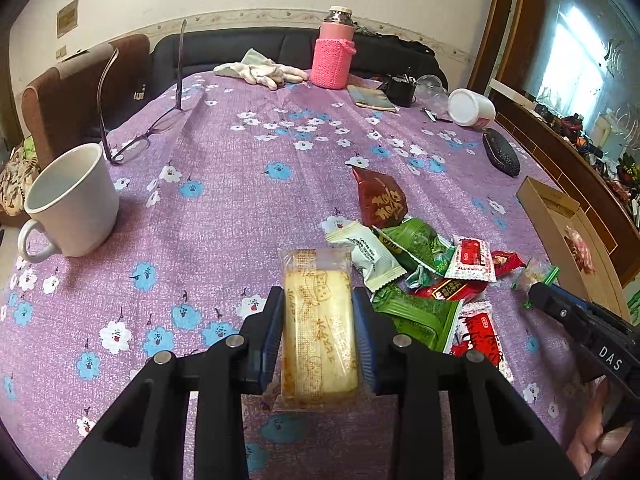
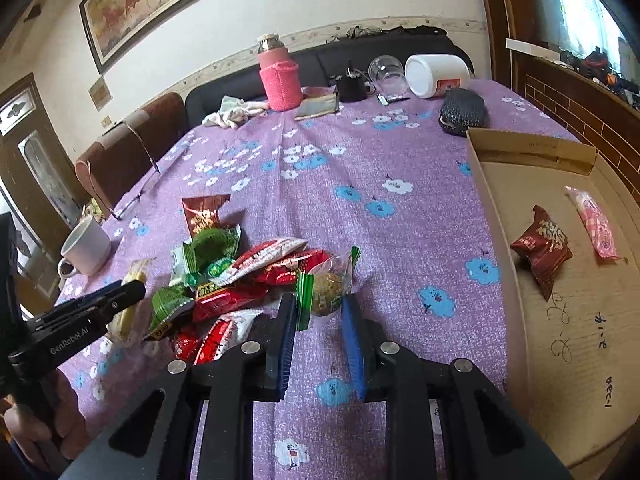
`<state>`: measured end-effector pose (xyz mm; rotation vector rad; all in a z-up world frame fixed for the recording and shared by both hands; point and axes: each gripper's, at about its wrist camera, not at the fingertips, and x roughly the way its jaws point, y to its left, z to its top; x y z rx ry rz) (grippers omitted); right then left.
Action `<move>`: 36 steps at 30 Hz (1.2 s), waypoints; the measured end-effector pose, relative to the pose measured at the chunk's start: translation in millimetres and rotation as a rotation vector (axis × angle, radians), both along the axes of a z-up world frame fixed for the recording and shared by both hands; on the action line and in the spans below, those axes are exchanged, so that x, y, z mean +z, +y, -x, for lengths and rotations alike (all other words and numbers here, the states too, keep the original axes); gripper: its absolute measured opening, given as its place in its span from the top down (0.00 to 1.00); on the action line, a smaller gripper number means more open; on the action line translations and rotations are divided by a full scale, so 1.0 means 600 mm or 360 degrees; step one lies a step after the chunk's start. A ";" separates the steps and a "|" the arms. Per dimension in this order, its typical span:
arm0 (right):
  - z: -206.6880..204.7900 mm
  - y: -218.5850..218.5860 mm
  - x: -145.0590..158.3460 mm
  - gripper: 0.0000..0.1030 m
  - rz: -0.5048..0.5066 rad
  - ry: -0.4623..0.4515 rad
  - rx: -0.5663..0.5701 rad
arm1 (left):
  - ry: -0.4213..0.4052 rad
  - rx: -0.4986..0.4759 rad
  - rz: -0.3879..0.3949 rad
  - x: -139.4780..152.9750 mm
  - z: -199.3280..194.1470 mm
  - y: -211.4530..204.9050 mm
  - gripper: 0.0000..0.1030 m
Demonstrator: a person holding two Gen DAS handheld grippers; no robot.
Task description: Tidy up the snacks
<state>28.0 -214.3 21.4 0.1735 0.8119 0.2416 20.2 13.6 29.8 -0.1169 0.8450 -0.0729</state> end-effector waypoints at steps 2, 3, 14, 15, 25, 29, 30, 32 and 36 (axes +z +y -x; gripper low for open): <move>0.001 0.000 0.001 0.76 -0.0008 -0.0006 -0.0003 | 0.0011 0.0004 0.0014 -0.001 -0.001 0.002 0.68; 0.002 -0.001 0.002 0.76 -0.0016 -0.0016 -0.0003 | 0.0011 0.0005 0.0017 -0.001 -0.001 0.002 0.68; 0.012 0.013 0.017 0.83 -0.0067 -0.0082 0.0098 | 0.0010 -0.0005 0.0020 0.001 -0.002 0.003 0.68; 0.011 0.014 0.016 0.83 -0.0054 -0.0069 0.0088 | 0.0012 -0.0005 0.0020 0.001 -0.002 0.004 0.68; -0.001 0.021 -0.006 0.42 -0.0004 0.0048 0.0113 | 0.0032 -0.0014 0.0024 -0.003 -0.004 0.002 0.68; 0.002 0.051 -0.021 0.42 0.0212 0.0072 0.0169 | 0.0034 -0.0015 0.0029 -0.003 -0.004 0.002 0.68; 0.003 0.055 -0.024 0.42 0.0250 0.0075 0.0176 | 0.0034 -0.0015 0.0028 -0.003 -0.004 0.002 0.68; 0.005 0.061 -0.027 0.53 0.0318 0.0056 0.0181 | 0.0035 -0.0017 0.0028 -0.003 -0.004 0.001 0.68; 0.003 0.054 -0.026 0.62 0.0275 0.0060 0.0174 | 0.0028 -0.0020 0.0031 -0.002 -0.003 0.001 0.68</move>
